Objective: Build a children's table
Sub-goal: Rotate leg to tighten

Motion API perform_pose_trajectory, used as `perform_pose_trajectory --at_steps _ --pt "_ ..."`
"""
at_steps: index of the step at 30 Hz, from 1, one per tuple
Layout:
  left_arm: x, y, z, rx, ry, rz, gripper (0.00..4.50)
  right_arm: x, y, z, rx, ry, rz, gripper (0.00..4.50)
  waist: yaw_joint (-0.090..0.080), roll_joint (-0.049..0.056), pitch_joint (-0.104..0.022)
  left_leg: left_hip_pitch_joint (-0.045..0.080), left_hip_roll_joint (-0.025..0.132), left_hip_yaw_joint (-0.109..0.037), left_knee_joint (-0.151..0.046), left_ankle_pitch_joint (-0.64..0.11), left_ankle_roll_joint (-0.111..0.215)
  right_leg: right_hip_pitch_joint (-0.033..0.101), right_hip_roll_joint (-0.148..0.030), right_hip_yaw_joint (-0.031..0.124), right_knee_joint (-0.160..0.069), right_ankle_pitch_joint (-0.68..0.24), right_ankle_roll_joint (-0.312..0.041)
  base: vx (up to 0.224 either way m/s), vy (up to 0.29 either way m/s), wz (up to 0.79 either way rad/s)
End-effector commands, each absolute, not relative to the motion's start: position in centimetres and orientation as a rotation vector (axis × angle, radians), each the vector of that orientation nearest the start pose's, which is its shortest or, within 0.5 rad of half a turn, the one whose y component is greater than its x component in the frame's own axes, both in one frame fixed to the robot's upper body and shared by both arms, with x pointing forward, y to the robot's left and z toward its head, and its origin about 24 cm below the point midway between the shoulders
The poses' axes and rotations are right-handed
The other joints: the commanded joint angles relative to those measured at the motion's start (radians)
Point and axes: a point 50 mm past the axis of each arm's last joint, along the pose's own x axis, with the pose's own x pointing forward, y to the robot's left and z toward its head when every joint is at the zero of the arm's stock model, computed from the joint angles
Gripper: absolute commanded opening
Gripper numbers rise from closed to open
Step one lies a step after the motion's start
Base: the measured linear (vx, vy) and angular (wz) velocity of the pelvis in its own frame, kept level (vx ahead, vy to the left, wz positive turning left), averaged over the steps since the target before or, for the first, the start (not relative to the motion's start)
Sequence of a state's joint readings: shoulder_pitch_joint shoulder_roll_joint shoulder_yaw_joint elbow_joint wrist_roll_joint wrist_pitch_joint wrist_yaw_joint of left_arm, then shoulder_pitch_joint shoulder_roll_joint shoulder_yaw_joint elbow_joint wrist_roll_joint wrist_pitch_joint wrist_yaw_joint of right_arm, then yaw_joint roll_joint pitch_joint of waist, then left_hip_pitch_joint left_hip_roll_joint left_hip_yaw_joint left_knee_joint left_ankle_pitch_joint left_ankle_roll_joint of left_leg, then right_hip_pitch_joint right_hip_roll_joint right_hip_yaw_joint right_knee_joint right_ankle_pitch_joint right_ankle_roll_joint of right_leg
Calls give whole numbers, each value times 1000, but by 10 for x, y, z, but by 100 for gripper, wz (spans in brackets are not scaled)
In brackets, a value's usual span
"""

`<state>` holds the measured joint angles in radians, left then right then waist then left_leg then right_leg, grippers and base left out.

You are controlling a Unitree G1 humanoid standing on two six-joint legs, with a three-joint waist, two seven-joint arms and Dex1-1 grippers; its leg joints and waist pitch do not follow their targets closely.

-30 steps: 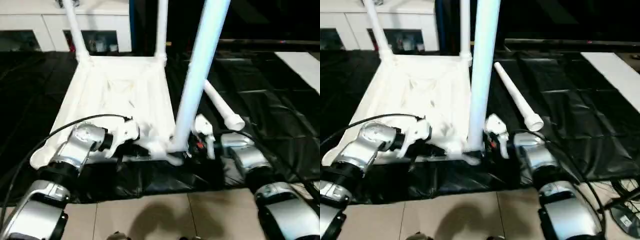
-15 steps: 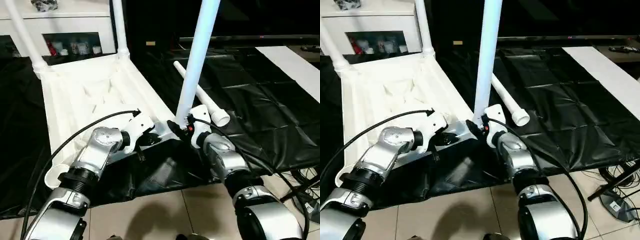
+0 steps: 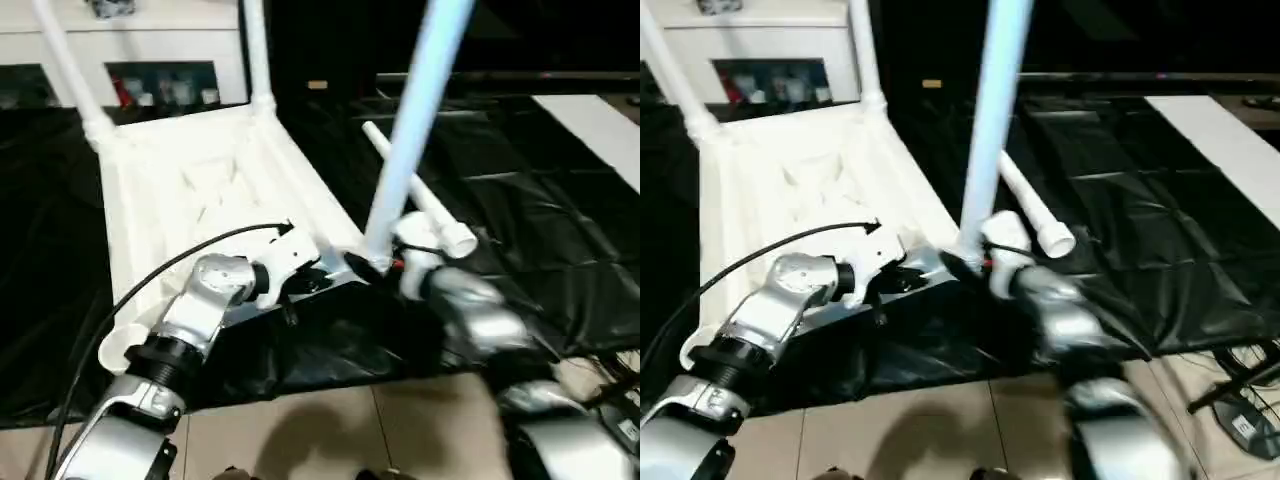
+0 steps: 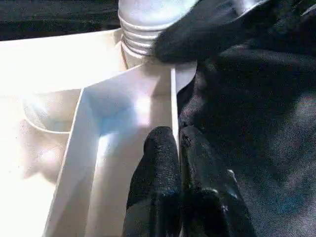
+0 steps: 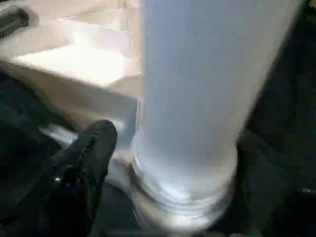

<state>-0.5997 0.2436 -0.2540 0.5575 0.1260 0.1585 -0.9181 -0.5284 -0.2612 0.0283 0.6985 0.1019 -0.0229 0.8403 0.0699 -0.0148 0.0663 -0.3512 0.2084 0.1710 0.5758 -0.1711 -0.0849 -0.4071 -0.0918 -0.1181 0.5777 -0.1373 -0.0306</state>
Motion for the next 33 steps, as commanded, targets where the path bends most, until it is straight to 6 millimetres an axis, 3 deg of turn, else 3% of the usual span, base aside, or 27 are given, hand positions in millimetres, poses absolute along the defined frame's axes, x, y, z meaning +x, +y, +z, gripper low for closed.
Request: perform_pose_trajectory --at_steps 1,2,4,5,9,15,17,18,19,20,21,23,24,25,27,28,29,30,33 --pt "333 101 55 429 341 -1051 28 323 -159 53 -100 186 939 399 4 -1 -75 0 18 2 -60 -268 80 61 -52 52 -75 -363 -154 0 0 0" --pt "333 101 55 429 341 -1050 55 323 -159 54 -101 186 940 402 6 -3 -76 -2 17 2 -60 -265 82 63 -52 51 -75 -372 -147 0 0 0" --pt "336 100 59 409 320 -1033 55 313 -171 57 -120 220 1007 402 4 -3 -72 -8 12 -1 -59 -278 78 64 -50 42 -87 -459 -109 0 0 0" --pt "337 99 61 409 309 -1029 55 311 -174 58 -132 229 1024 402 7 -2 -73 1 13 1 -57 -283 78 58 -51 43 -93 -481 -101 0 0 0" --pt "347 105 82 356 206 -944 92 306 -177 59 -143 252 1038 402 5 -5 -74 -6 12 -3 -57 -283 74 58 -51 36 -94 -502 -87 0 0 0" --pt "356 134 113 336 138 -815 92 302 -168 55 -184 288 1044 402 -4 3 -76 1 14 -6 -56 -293 61 52 -49 34 -91 -483 -99 0 0 0" --pt "360 158 123 359 152 -717 92 305 -158 51 -167 322 1019 402 -5 5 -76 1 16 -7 -57 -279 59 52 -48 38 -83 -443 -113 0 0 0" --pt "362 183 130 429 178 -619 92 308 -146 47 -150 337 1015 402 -9 4 -79 -4 17 -9 -58 -270 54 55 -46 39 -75 -413 -121 0 0 0" --pt "362 190 130 456 193 -595 78 309 -143 46 -145 344 1002 402 -16 6 -80 -10 15 -10 -61 -261 50 59 -46 39 -69 -391 -122 0 0 0" --pt "362 193 130 467 199 -585 78 310 -142 45 -142 347 997 402 -18 5 -79 -9 16 -10 -61 -261 48 58 -46 38 -71 -392 -121 0 0 0" --pt "361 209 132 496 232 -527 56 311 -135 44 -131 353 995 402 -21 6 -77 -4 15 -8 -59 -265 45 54 -46 39 -74 -406 -121 0 0 0" --pt "359 233 134 569 286 -435 53 313 -124 43 -114 364 1005 373 -25 11 -75 -3 16 -10 -62 -277 34 53 -47 41 -73 -417 -123 0 0 0" --pt "358 236 134 576 291 -427 45 313 -123 43 -113 365 1006 366 -25 7 -74 3 17 -11 -62 -293 30 49 -50 42 -74 -432 -121 0 0 0" --pt "354 252 136 637 343 -358 45 313 -115 42 -114 375 1019 366 -28 5 -73 1 20 -13 -64 -302 23 49 -50 43 -72 -435 -121 0 0 0" --pt "349 266 134 691 397 -299 18 316 -112 39 -127 397 1010 349 -27 12 -71 5 20 -13 -64 -315 18 47 -53 44 -75 -449 -119 0 0 0" --pt "348 268 133 706 407 -286 12 316 -112 39 -130 402 1005 334 -28 12 -70 9 22 -12 -64 -322 13 41 -53 47 -74 -439 -132 0 0 0" --pt "347 271 131 723 422 -273 10 317 -113 38 -136 408 997 325 -27 11 -71 6 21 -12 -65 -315 10 46 -54 48 -71 -427 -135 0 0 0" --pt "346 273 129 736 435 -262 5 318 -113 38 -142 412 990 321 -20 14 -73 11 23 -11 -64 -305 8 42 -53 51 -69 -398 -145 0 0 0" --pt "341 280 121 789 504 -236 0 319 -115 36 -170 429 974 289 -8 18 -75 8 25 -9 -66 -283 4 45 -51 55 -58 -315 -168 0 0 0"
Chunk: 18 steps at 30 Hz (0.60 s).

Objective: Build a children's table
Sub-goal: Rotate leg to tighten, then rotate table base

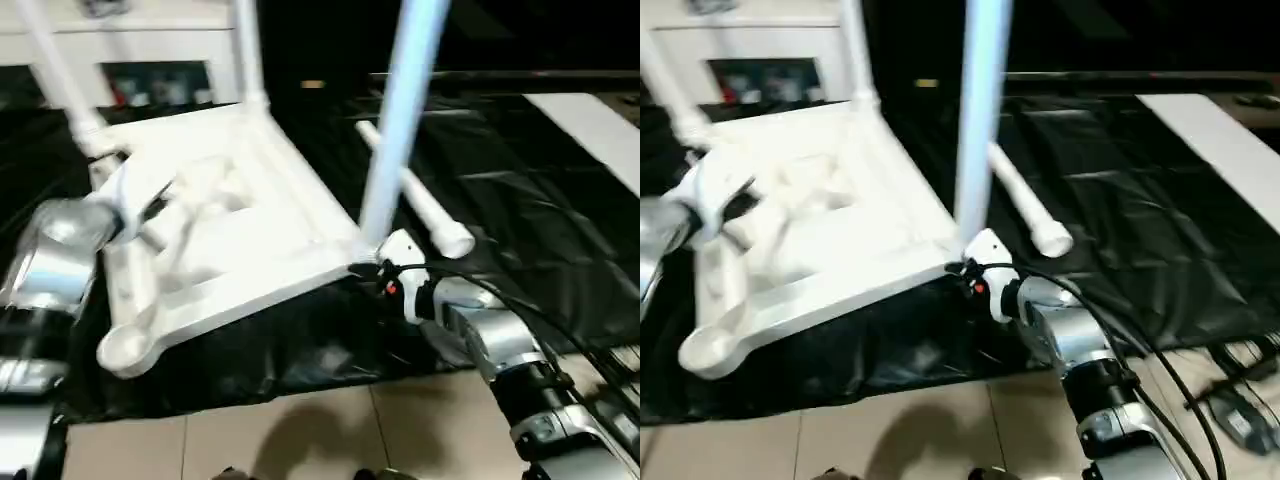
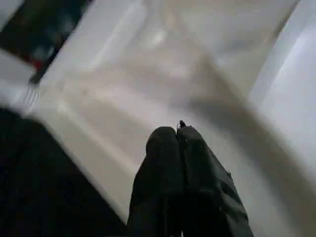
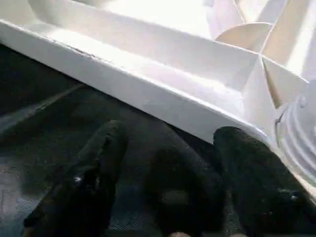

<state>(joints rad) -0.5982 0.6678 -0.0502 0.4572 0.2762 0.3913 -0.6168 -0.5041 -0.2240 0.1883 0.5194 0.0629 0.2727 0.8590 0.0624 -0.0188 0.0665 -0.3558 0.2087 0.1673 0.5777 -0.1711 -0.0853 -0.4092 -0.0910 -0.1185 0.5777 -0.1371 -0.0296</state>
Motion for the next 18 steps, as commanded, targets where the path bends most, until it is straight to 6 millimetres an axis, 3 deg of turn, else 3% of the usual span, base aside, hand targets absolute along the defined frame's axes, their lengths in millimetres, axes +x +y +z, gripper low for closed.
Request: perform_pose_trajectory --at_steps 1,6,7,9,13,18 --pt "340 283 118 809 524 -218 0 319 -116 36 -183 433 968 289 2 21 -75 13 24 -5 -69 -289 2 49 -52 55 -58 -316 -169 0 0 0" --pt "333 291 101 872 622 -244 0 323 -117 35 -193 432 937 241 2 19 -73 9 18 -7 -68 -309 -1 52 -57 54 -66 -372 -149 0 0 0" --pt "328 287 88 854 668 -328 0 326 -117 35 -185 433 908 221 2 19 -75 10 19 -7 -67 -305 -3 51 -59 54 -66 -375 -149 0 0 0" --pt "324 283 79 865 706 -397 0 329 -116 35 -195 428 890 211 0 15 -75 9 20 -7 -68 -299 -3 51 -59 55 -66 -365 -155 0 0 0" --pt "316 281 72 898 791 -516 0 336 -114 33 -218 435 826 191 0 17 -75 11 22 -7 -69 -294 -8 50 -60 57 -60 -334 -175 0 0 0" --pt "307 278 73 907 863 -678 0 347 -110 33 -253 429 744 147 -11 19 -71 12 21 -11 -72 -339 -26 50 -66 58 -64 -403 -170 0 0 0"
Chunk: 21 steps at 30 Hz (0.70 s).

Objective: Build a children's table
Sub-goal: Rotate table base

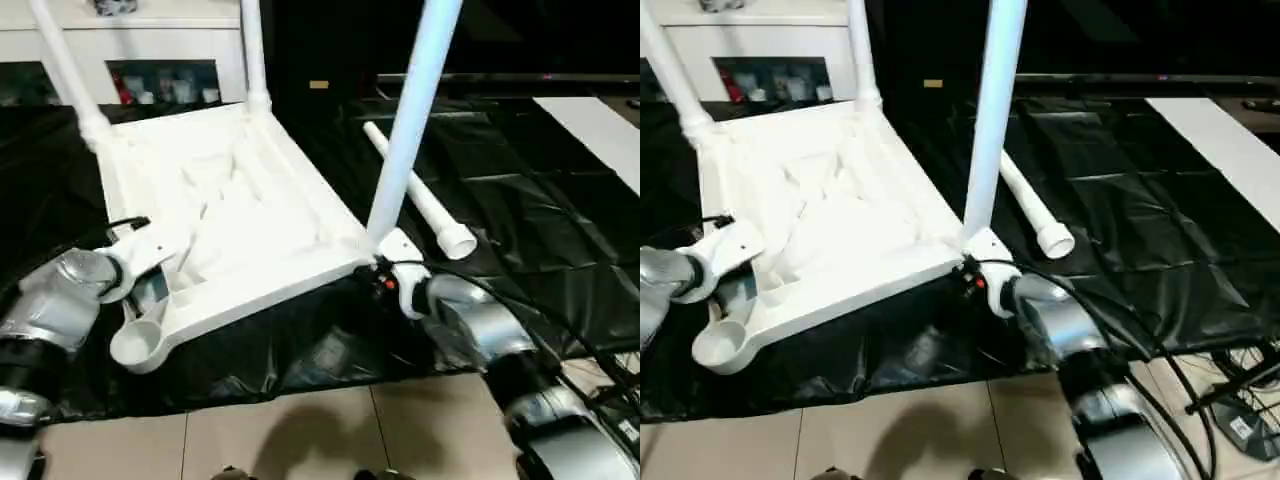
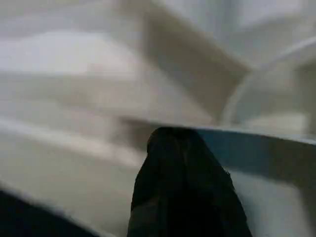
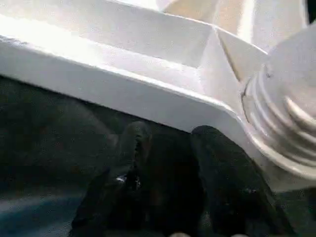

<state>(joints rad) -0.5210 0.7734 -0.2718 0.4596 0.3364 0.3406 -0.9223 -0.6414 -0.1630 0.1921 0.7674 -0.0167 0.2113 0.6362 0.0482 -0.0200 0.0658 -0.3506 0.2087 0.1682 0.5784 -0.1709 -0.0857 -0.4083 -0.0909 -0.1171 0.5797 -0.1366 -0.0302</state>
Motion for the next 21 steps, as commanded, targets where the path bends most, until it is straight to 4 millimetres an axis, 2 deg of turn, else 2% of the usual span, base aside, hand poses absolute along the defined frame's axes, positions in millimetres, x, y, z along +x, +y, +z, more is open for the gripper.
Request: perform_pose_trajectory --at_steps 1,2,3,4,7,8,10,11,12,13,14,15,17,20,21 --pt "305 275 75 899 867 -727 0 350 -108 34 -267 419 730 138 5 20 -70 11 22 -10 -72 -341 -27 47 -66 58 -67 -405 -169 0 0 0" --pt "305 275 75 899 867 -727 0 350 -108 34 -267 419 730 127 2 20 -70 10 21 -10 -71 -340 -28 46 -66 59 -66 -402 -174 0 0 0" --pt "300 264 79 860 863 -847 0 356 -105 37 -278 411 705 119 4 22 -71 12 22 -9 -70 -332 -29 46 -67 60 -64 -388 -180 0 0 0" --pt "300 264 79 860 863 -847 0 356 -105 37 -278 411 705 107 3 23 -71 11 23 -9 -71 -330 -31 46 -67 60 -62 -379 -187 0 0 0" --pt "292 245 84 791 852 -1000 0 361 -99 40 -297 398 699 89 -1 23 -73 9 25 -4 -71 -311 -36 49 -59 62 -48 -301 -219 0 0 0" --pt "291 244 84 788 850 -1008 0 362 -98 40 -298 397 699 89 -1 23 -73 8 22 -5 -70 -305 -34 51 -59 61 -48 -298 -220 0 0 0" --pt "287 224 85 723 805 -1115 0 366 -89 44 -303 377 706 68 -4 19 -75 5 22 -3 -69 -282 -27 53 -58 62 -44 -280 -225 0 0 0" --pt "287 223 85 722 803 -1118 0 366 -89 44 -303 376 706 60 -5 19 -75 4 22 -3 -68 -278 -27 53 -60 63 -43 -277 -227 0 0 0" --pt "285 212 85 691 779 -1160 0 367 -83 46 -307 368 715 52 -7 12 -75 0 20 -1 -67 -267 -22 56 -57 64 -42 -280 -223 0 0 0" --pt "285 208 86 682 769 -1174 0 368 -81 47 -316 364 720 44 -8 13 -76 -2 20 -1 -66 -261 -21 57 -59 65 -39 -279 -223 0 0 0" --pt "285 205 87 676 762 -1181 0 368 -79 47 -318 363 724 44 -10 8 -76 -2 21 -1 -66 -260 -20 56 -60 65 -40 -285 -223 0 0 0" --pt "285 200 88 670 744 -1193 0 369 -75 48 -321 360 731 17 -12 7 -75 -6 18 0 -63 -249 -18 56 -60 67 -40 -300 -215 0 0 0" --pt "287 194 89 667 713 -1196 0 369 -71 49 -323 355 743 10 -14 4 -72 -5 18 1 -61 -268 -14 52 -58 67 -45 -339 -205 0 0 0" --pt "295 187 89 661 667 -1168 0 368 -63 50 -314 348 767 4 -15 5 -70 -3 18 -1 -61 -286 -14 49 -57 66 -49 -384 -189 0 0 0" --pt "297 184 88 659 659 -1161 0 368 -61 50 -309 345 777 4 -14 7 -71 2 18 0 -59 -293 -16 45 -55 67 -50 -384 -187 0 0 0"
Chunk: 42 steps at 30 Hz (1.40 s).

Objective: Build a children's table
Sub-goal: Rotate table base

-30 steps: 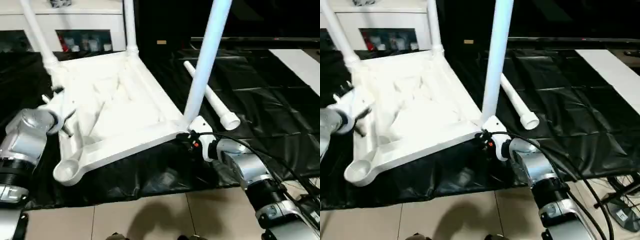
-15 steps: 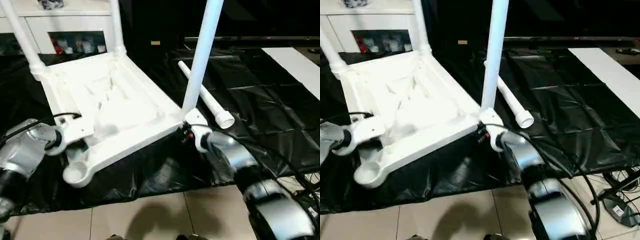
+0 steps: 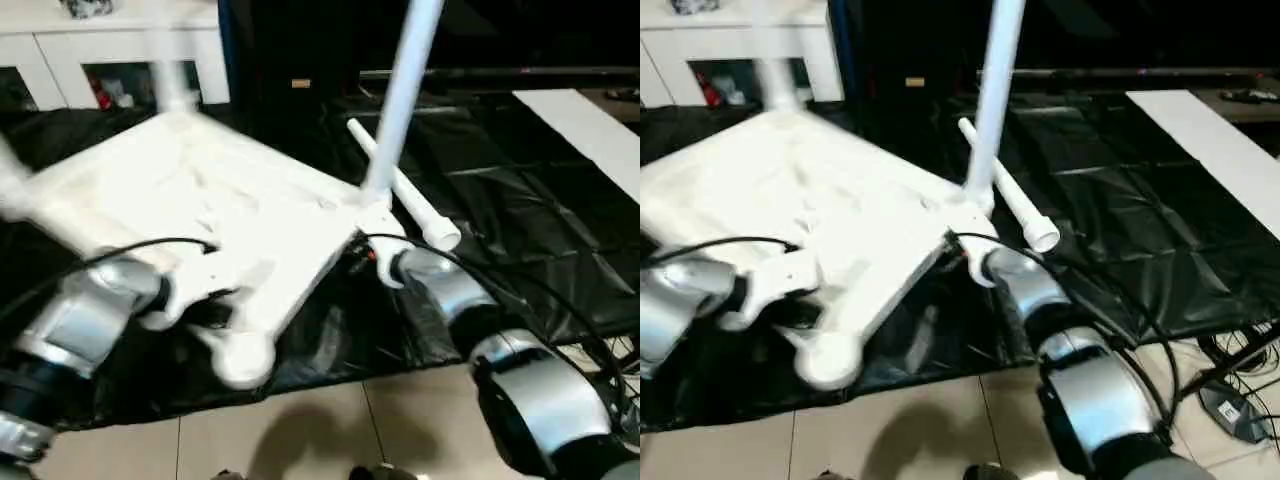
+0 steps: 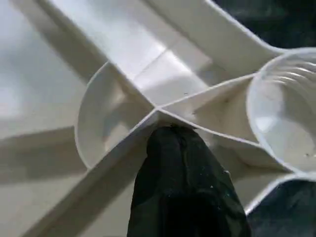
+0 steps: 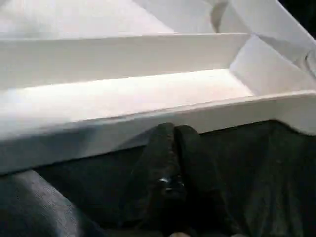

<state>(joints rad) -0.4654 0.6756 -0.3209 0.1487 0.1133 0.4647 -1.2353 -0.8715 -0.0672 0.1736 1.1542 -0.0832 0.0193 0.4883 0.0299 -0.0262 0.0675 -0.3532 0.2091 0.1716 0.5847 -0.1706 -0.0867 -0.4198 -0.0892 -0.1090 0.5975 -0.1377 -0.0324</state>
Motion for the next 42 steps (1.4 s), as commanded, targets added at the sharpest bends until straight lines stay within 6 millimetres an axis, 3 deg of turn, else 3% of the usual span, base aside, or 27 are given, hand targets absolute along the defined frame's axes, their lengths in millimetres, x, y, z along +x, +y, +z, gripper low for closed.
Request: perform_pose_trajectory --at_steps 1,6,7,9,10,13,15,16,19,20,24,26,28,29,30,31,32,33,34,35,36,37,38,39,40,41,42 --pt "299 181 88 649 653 -1161 0 367 -57 50 -295 341 795 4 2 17 -72 3 17 -4 -66 -305 -17 56 -55 58 -67 -381 -186 0 0 0" --pt "314 158 90 605 587 -1163 0 361 -37 50 -259 328 883 4 0 20 -71 3 17 -8 -67 -344 -21 57 -55 57 -71 -404 -180 0 0 0" --pt "315 156 90 600 581 -1161 0 360 -36 50 -256 327 890 4 2 19 -73 8 16 -7 -64 -349 -19 54 -55 57 -73 -407 -180 0 0 0" --pt "326 149 89 610 551 -1105 0 360 -33 50 -254 319 877 4 2 21 -74 3 15 -8 -65 -337 -18 58 -55 56 -72 -397 -180 0 0 0" --pt "330 149 88 622 544 -1081 0 361 -33 50 -252 315 866 4 3 18 -76 7 14 -6 -62 -334 -16 56 -54 57 -72 -391 -180 0 0 0" --pt "342 152 86 673 524 -959 0 365 -38 54 -237 290 815 4 4 19 -77 2 12 -7 -62 -317 -12 59 -52 55 -72 -384 -169 0 0 0" --pt "350 157 87 716 498 -865 0 370 -48 57 -226 274 747 4 4 19 -81 -1 14 -8 -62 -296 -9 62 -54 56 -67 -350 -176 0 0 0" --pt "351 157 89 705 475 -849 0 372 -52 58 -205 273 718 4 5 25 -81 -1 13 -8 -62 -293 -9 62 -53 56 -67 -342 -179 0 0 0" --pt "351 156 96 609 404 -809 0 376 -65 61 -141 260 659 4 10 24 -83 3 16 -3 -59 -275 -3 62 -53 56 -63 -294 -206 0 0 0" --pt "350 155 105 497 310 -762 0 379 -78 65 -97 236 621 4 11 30 -82 2 16 -3 -59 -278 -1 62 -52 56 -60 -282 -214 0 0 0" --pt "341 161 118 243 106 -633 0 377 -101 74 -83 145 566 4 18 32 -79 1 19 2 -58 -274 14 66 -45 55 -61 -223 -222 0 0 0" --pt "340 178 117 108 52 -414 0 371 -114 80 -57 92 518 4 18 30 -81 0 15 2 -58 -282 27 66 -39 51 -64 -246 -207 0 0 0" --pt "335 191 115 65 -12 -247 0 362 -123 83 -105 34 477 4 20 22 -80 -1 12 -1 -58 -291 30 67 -37 46 -75 -310 -153 0 0 0" --pt "332 198 114 66 -31 -151 0 357 -127 82 -116 17 440 4 31 8 -76 -62 -4 -41 -74 -278 73 108 -61 4 -55 -328 -136 0 0 0" --pt "332 199 114 73 -34 -129 0 356 -127 81 -110 18 431 4 23 35 -87 -53 10 -58 -82 -268 85 106 -51 -13 -56 -299 -134 0 0 0" --pt "330 200 114 88 -36 -107 0 353 -128 79 -95 20 419 4 4 49 -89 -51 27 -94 -77 -310 103 96 -51 -30 -52 -242 -144 -49 -52 42" --pt "330 200 114 90 -36 -106 0 353 -128 79 -93 20 418 4 -8 59 -86 -52 45 -118 -86 -353 101 94 -42 -37 -46 -208 -160 -49 -52 42" --pt "327 203 112 128 -22 -68 0 351 -129 76 -68 29 397 4 -20 73 -82 -47 79 -170 -110 -447 101 88 -22 -47 -9 -175 -175 12 -83 51" --pt "327 203 112 129 -21 -66 0 351 -129 76 -67 30 396 4 -30 73 -77 -38 96 -199 -126 -489 116 75 -13 -45 19 -163 -193 17 -129 51" --pt "323 206 107 124 1 -17 0 348 -130 75 -39 33 367 4 -42 76 -71 -23 109 -244 -145 -526 154 59 5 -36 65 -213 -234 17 -129 51" --pt "321 208 106 111 -2 4 0 347 -130 75 -29 22 344 4 -35 70 -64 -24 101 -262 -155 -539 150 45 9 -18 93 -242 -272 2 -183 60" --pt "318 208 103 22 -2 -3 20 345 -131 76 28 19 319 1 -32 60 -66 6 146 -198 -141 -512 131 23 -1 16 92 -237 -258 40 -278 59" --pt "314 208 102 -11 -8 -6 32 343 -130 79 57 4 323 19 -25 45 -61 -7 129 -173 -132 -498 142 34 -12 32 85 -238 -259 40 -278 59" --pt "311 208 102 -29 -16 -4 43 339 -130 81 73 -4 329 37 6 14 -52 20 -5 -56 13 -482 71 -22 -19 49 -63 -442 -284 39 -300 42" --pt "311 208 102 -29 -16 -4 43 339 -130 81 73 -4 329 37 40 -30 -42 -1 -93 12 226 -316 121 -15 -58 52 -142 -811 -170 58 -243 11" --pt "306 206 100 -32 -22 -15 52 335 -128 79 62 18 344 40 51 -45 -55 -46 -86 7 209 -271 124 39 -64 100 -121 -867 -62 58 -243 11" --pt "304 204 99 -35 -15 -27 66 334 -127 78 61 23 343 49 83 -34 -61 -65 -88 -13 155 -216 114 71 -77 145 -95 -856 222 61 -226 9"
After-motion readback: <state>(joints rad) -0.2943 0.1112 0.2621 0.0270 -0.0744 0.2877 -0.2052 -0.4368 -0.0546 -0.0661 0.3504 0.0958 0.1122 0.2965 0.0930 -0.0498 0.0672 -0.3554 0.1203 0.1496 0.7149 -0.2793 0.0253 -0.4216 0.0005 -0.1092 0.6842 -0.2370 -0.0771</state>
